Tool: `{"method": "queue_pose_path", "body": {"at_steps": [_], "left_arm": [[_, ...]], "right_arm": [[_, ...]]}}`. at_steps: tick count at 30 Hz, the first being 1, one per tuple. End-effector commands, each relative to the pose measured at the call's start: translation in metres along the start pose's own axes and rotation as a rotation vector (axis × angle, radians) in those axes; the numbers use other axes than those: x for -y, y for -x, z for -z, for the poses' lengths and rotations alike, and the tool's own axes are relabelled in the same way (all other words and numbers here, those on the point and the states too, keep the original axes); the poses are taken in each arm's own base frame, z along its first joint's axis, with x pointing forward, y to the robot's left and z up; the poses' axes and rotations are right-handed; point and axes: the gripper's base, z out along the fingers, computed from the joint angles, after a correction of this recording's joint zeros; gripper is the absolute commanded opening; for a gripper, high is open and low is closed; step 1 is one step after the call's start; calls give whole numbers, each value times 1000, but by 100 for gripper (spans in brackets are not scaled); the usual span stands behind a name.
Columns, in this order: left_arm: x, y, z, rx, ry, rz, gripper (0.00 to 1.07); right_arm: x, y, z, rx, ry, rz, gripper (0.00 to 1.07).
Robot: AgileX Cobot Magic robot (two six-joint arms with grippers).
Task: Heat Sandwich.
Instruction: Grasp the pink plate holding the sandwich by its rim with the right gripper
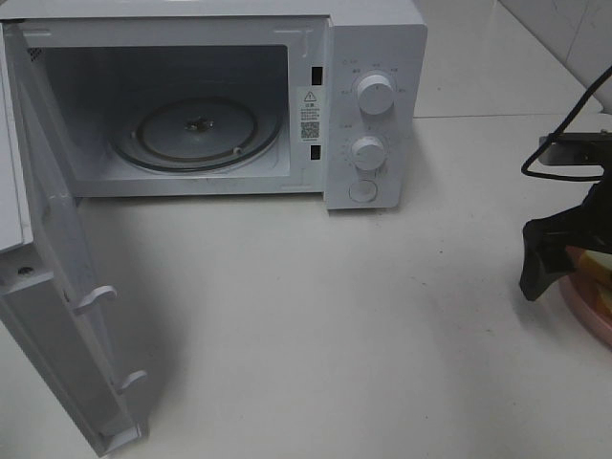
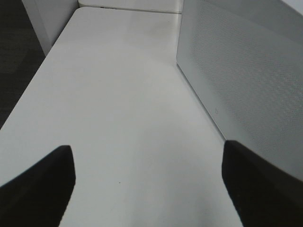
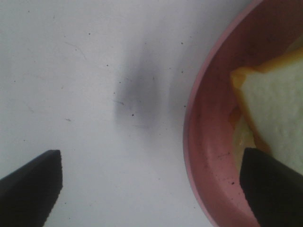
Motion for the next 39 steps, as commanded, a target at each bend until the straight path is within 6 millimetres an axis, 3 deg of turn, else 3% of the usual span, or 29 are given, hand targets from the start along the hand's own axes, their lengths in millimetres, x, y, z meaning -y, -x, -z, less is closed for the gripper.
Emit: {"method": "queue_pose_path", "body": {"at_steps": [1, 30, 34, 39], "left_arm": [[0, -1, 1, 26, -5, 1, 80], [0, -1, 1, 26, -5, 1, 80], [0, -1, 1, 26, -5, 1, 80], [0, -1, 1, 26, -5, 1, 80]], "right_arm": [[-1, 1, 2, 16, 3, 15, 97], [2, 8, -37, -25, 11, 14, 95], [3, 9, -37, -10, 8, 11, 92], [3, 10, -38, 0, 6, 8, 80]]}}
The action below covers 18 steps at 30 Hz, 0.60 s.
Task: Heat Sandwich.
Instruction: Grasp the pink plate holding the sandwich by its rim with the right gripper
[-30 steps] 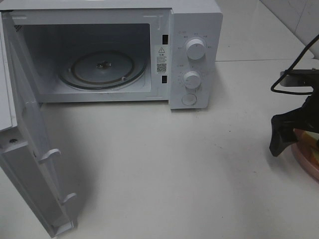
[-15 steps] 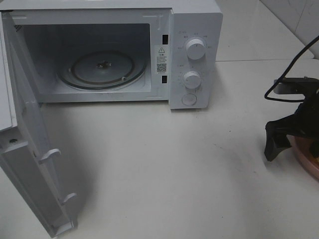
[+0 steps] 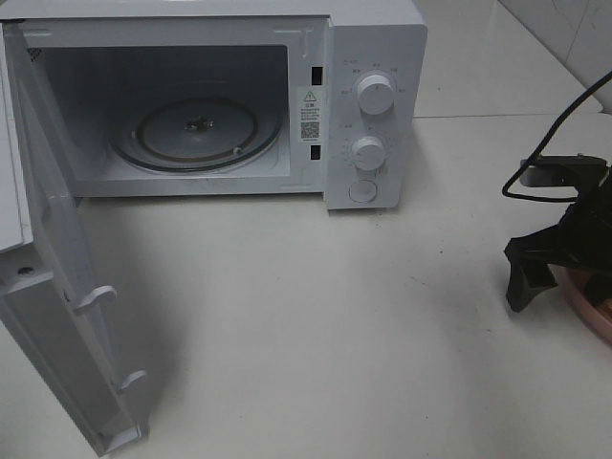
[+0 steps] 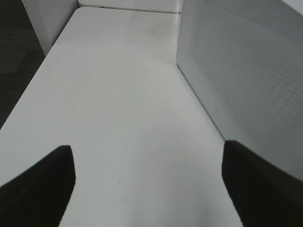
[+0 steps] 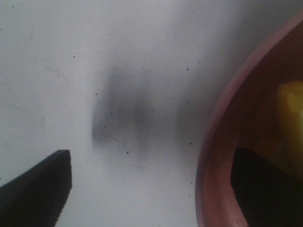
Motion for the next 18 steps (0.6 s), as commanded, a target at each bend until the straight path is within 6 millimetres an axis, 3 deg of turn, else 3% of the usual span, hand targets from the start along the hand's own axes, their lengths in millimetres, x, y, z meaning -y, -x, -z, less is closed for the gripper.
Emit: {"method": "queue_pose_path", "body": {"at_steps": [1, 9, 14, 18], "left_arm": [[0, -1, 1, 26, -5, 1, 80], [0, -1, 1, 26, -5, 1, 80], [0, -1, 1, 26, -5, 1, 80], [0, -1, 1, 26, -5, 1, 80]], "right_arm": [[0, -1, -4, -6, 0, -2, 75], [1, -3, -19, -63, 5, -25, 73], [1, -3, -19, -63, 3, -36, 72], [1, -3, -19, -68, 3, -36, 62]]}}
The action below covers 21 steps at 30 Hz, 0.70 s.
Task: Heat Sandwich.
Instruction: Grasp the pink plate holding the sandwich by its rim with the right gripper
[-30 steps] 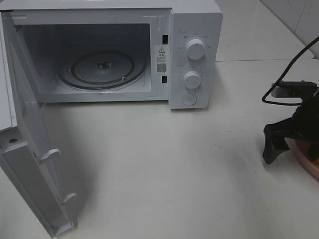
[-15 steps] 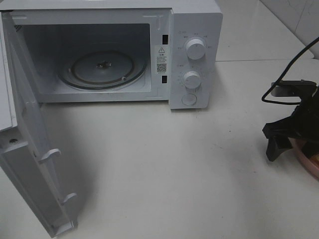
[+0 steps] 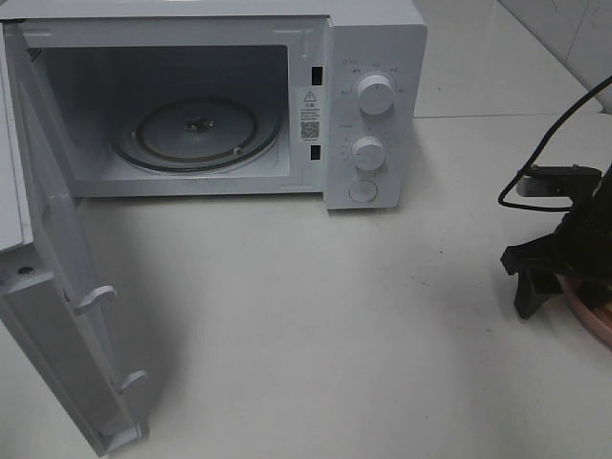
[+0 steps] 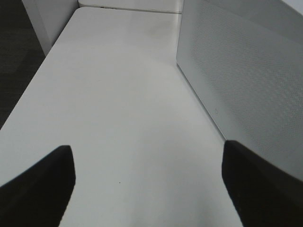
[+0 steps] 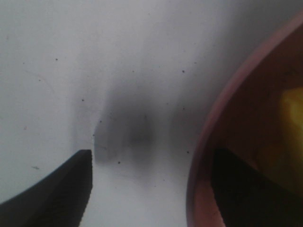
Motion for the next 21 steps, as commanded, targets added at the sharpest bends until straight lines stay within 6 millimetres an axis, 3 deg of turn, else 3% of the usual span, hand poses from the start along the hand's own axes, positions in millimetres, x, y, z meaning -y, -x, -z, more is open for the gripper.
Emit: {"method": "queue_pose_path", "body": {"at_steps": [1, 5, 8, 9, 10, 13, 17, 21], "left_arm": [[0, -1, 1, 26, -5, 1, 80], [0, -1, 1, 26, -5, 1, 80], [0, -1, 1, 26, -5, 1, 80], [0, -1, 1, 26, -5, 1, 80], [0, -1, 1, 26, -5, 1, 80], [0, -1, 1, 26, -5, 1, 80], [0, -1, 1, 26, -5, 1, 80], [0, -1, 1, 26, -5, 1, 80]], "right_arm": [[-1, -3, -5, -33, 9, -19, 62], [1, -4, -5, -36, -14, 0, 45], [2, -4, -5, -40, -24, 8, 39], [3, -4, -5, -44, -37, 20, 30], [3, -4, -5, -44, -37, 20, 30], [5, -5, -5, -46, -52, 3, 13], [6, -5, -4, -48, -64, 9, 0], [7, -5, -4, -49, -71, 17, 0]]}}
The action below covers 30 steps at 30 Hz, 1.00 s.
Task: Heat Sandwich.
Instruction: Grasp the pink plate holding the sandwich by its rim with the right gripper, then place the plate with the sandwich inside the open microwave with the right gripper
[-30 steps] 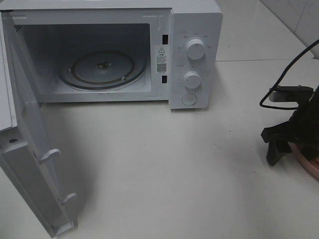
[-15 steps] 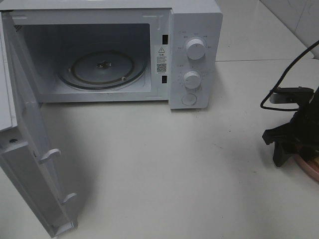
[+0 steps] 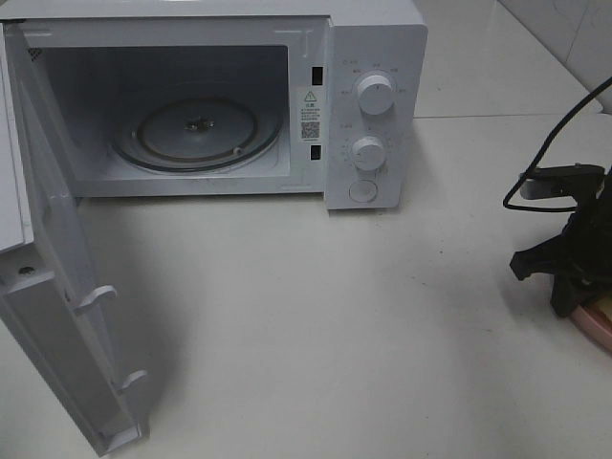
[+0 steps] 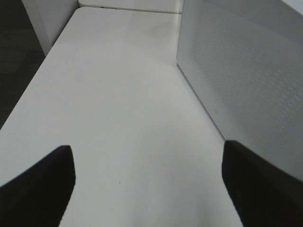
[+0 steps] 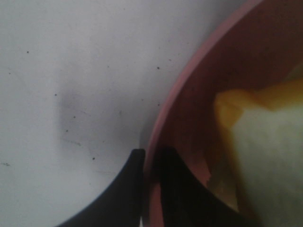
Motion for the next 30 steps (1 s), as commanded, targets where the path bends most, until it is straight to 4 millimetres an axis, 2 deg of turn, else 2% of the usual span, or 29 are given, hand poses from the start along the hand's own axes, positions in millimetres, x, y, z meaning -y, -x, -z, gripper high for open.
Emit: {"method": "queue_pose_path", "body": {"at_steps": [1, 30], "left_arm": [[0, -1, 1, 26, -5, 1, 80], [0, -1, 1, 26, -5, 1, 80]], "right_arm": [[-1, -4, -5, -33, 3, -13, 0], [0, -8, -2, -66, -4, 0, 0]]}}
